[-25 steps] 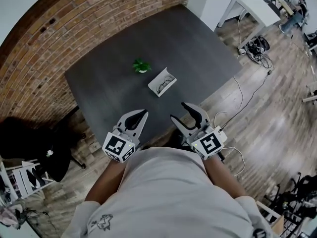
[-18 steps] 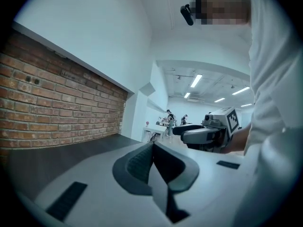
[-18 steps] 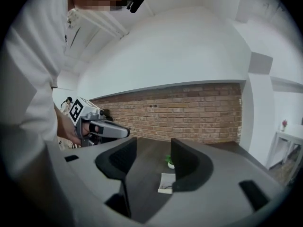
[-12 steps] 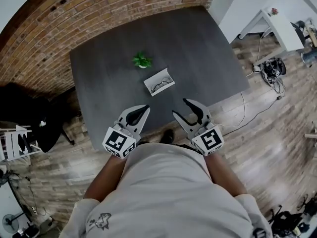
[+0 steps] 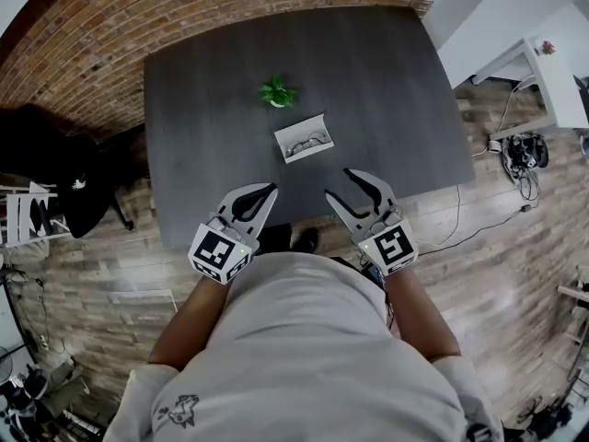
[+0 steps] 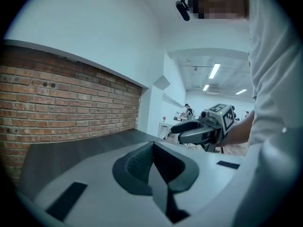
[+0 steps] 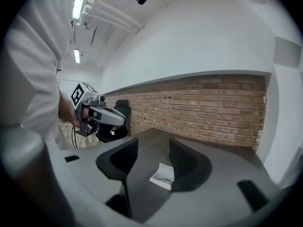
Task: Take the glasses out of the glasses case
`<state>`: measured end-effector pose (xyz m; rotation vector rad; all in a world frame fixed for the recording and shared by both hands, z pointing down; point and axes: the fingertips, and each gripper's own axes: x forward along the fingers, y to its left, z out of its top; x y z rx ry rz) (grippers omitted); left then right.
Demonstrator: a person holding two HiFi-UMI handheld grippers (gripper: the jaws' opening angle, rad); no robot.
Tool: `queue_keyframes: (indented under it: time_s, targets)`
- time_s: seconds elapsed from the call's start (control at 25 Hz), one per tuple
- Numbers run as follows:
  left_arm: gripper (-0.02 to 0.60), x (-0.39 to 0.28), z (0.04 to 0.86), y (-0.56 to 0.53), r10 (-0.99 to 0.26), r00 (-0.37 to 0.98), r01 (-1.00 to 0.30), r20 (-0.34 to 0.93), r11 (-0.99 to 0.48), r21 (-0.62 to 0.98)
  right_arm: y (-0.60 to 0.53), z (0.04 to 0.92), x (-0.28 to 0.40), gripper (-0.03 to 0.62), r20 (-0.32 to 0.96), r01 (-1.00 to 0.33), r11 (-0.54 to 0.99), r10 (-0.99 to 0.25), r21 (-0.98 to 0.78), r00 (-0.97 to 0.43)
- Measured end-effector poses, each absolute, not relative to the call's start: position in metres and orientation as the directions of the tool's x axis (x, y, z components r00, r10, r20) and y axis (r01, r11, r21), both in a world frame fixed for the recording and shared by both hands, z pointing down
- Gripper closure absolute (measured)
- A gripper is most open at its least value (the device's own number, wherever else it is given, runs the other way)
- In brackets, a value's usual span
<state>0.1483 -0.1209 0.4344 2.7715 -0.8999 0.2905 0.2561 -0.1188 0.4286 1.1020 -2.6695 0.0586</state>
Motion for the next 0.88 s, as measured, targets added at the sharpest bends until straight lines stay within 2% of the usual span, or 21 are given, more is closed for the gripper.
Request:
queue_keyframes:
  time_s: [0.48,0.88]
  targets:
    - [0.571,0.146,0.469,-0.166,-0.538,0.792,-0.600,0.288,-0.774,0.204,-0.166,0.478,0.241,0.411,0.440,-0.535,0.836,-0.527,0.119,-0.727]
    - [0.571,0.137,0.503,-0.205,-0.511,0.789,-0.599,0.342,-0.761,0.247,-0.208,0.562,0.233,0.456,0.658,-0.431,0.898,-0.380,0.093,-0.650]
